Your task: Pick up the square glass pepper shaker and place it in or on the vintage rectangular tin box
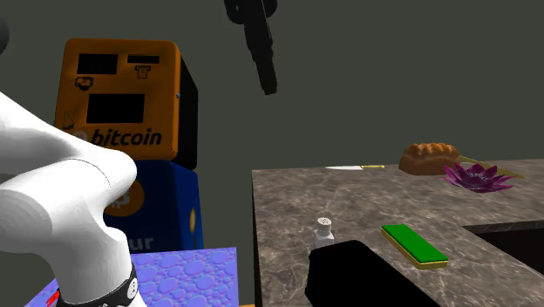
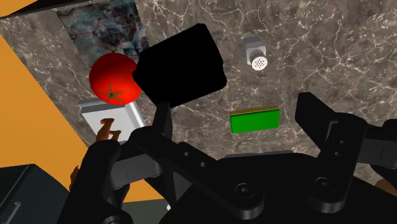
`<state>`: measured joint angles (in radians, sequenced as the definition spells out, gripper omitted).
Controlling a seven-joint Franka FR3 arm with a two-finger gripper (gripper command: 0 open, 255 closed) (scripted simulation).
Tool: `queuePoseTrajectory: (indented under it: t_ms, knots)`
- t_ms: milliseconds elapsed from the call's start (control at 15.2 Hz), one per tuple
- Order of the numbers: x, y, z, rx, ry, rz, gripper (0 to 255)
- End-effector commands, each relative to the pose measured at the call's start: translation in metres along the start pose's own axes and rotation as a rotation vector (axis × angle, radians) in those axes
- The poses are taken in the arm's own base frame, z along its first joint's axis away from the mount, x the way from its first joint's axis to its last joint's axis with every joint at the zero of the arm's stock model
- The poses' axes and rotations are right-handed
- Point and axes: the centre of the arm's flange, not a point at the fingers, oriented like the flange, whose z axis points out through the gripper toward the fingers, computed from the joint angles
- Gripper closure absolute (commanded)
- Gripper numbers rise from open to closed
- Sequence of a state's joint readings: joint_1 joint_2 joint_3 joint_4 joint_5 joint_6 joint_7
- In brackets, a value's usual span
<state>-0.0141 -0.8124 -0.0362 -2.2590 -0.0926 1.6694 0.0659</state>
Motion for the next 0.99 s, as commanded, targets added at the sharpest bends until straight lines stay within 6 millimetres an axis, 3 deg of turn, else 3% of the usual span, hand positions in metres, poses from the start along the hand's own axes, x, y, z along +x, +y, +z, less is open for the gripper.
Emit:
queuePoseTrajectory:
  t_ms: [0,924]
  knots:
    - [0.0,0.0,0.0,0.0,0.0,0.0,0]
    - [0.061,-0.058,0.168,0.026,-0.083,0.028,0]
